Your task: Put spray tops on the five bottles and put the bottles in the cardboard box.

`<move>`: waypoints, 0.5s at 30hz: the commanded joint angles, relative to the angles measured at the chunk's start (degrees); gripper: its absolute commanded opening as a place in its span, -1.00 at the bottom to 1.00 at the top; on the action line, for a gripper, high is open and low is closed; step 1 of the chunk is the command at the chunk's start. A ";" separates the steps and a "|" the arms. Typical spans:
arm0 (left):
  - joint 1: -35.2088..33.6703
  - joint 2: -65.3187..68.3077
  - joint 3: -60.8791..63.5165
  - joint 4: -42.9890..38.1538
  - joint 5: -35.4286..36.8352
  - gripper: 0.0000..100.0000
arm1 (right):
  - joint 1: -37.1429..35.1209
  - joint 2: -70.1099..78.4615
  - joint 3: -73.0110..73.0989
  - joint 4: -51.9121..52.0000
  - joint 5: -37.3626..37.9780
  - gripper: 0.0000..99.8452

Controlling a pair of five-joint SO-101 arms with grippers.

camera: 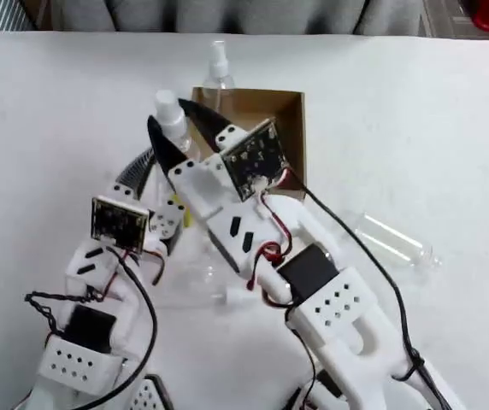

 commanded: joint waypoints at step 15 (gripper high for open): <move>-0.66 -1.10 -0.88 -1.85 -0.53 -0.95 | -1.80 -1.45 -1.05 1.36 0.26 -0.55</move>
